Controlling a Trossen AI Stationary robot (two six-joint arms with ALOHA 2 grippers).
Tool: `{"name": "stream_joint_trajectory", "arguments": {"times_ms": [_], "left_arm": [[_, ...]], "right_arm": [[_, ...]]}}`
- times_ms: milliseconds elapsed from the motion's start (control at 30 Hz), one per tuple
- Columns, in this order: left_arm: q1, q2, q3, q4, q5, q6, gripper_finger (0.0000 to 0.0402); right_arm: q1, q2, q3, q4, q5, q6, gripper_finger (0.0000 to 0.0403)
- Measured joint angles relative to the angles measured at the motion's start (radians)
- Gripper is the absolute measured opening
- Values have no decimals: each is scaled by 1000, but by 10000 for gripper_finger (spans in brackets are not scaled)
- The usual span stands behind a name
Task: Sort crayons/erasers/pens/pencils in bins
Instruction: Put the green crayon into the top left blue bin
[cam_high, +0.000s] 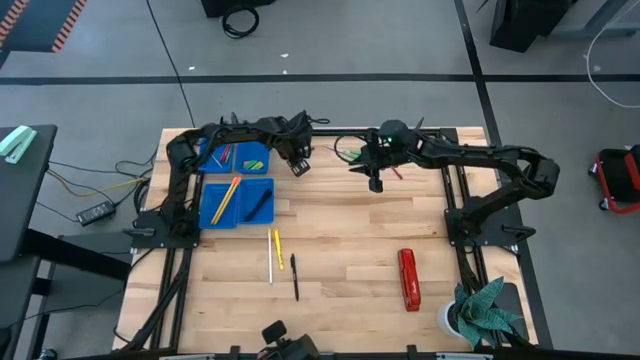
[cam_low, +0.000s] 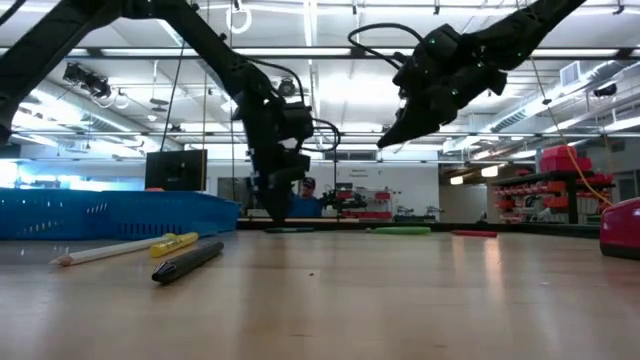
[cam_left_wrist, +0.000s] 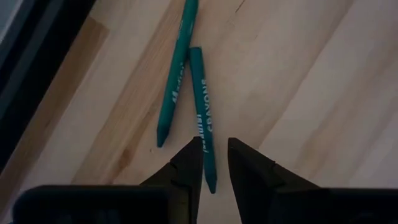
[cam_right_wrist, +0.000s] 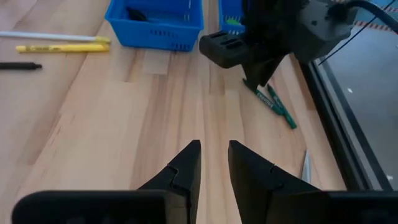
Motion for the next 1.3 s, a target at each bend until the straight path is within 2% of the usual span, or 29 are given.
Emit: {"name": "stream_joint_trajectory", "arguments": {"times_ms": [700, 1300], "left_arm": [[0, 14, 0, -10, -2, 8, 50], [-6, 37, 2, -34, -39, 4, 50]], "right_arm": [[0, 0, -25, 48, 5, -1, 88], [0, 1, -25, 72, 3, 7, 88]]}}
